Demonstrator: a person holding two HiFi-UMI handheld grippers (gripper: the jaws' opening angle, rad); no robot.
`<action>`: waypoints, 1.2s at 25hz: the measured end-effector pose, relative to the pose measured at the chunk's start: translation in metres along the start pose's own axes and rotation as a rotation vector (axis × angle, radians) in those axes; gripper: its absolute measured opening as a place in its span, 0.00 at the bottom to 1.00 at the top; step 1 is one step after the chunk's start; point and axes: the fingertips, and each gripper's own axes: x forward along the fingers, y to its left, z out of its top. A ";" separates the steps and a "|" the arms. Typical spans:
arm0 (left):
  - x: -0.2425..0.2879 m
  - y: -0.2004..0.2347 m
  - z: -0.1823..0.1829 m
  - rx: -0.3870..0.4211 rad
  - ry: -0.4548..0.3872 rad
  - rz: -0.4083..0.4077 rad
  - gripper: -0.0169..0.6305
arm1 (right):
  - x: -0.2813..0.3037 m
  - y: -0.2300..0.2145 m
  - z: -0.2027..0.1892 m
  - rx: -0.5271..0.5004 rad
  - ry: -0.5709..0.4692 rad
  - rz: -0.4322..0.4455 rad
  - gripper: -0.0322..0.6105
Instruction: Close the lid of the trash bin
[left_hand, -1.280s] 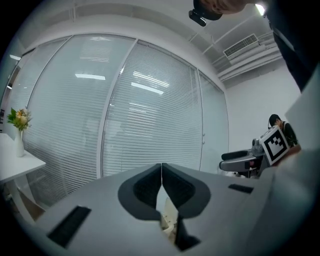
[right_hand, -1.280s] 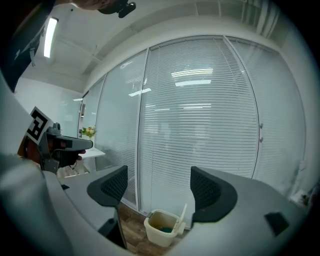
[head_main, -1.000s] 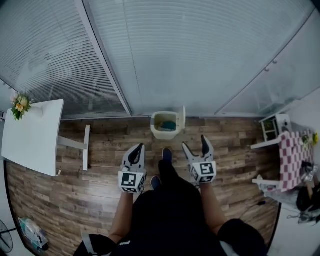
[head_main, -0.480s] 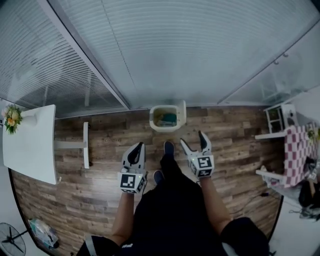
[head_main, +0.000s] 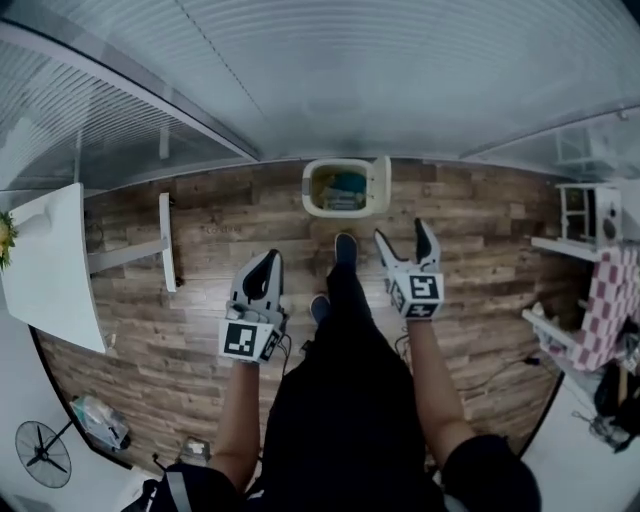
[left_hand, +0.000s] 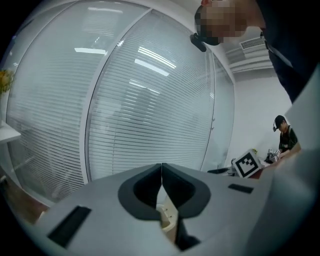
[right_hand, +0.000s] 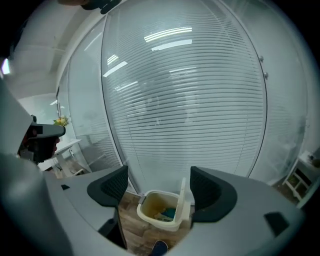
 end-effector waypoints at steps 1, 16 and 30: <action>0.004 0.003 -0.005 -0.002 0.012 0.003 0.04 | 0.007 -0.005 -0.006 0.007 0.010 -0.004 0.60; 0.082 0.021 -0.083 -0.014 0.128 -0.059 0.04 | 0.127 -0.061 -0.128 0.125 0.179 -0.097 0.60; 0.109 0.016 -0.129 0.043 0.181 -0.139 0.04 | 0.128 -0.068 -0.137 0.080 0.176 -0.197 0.21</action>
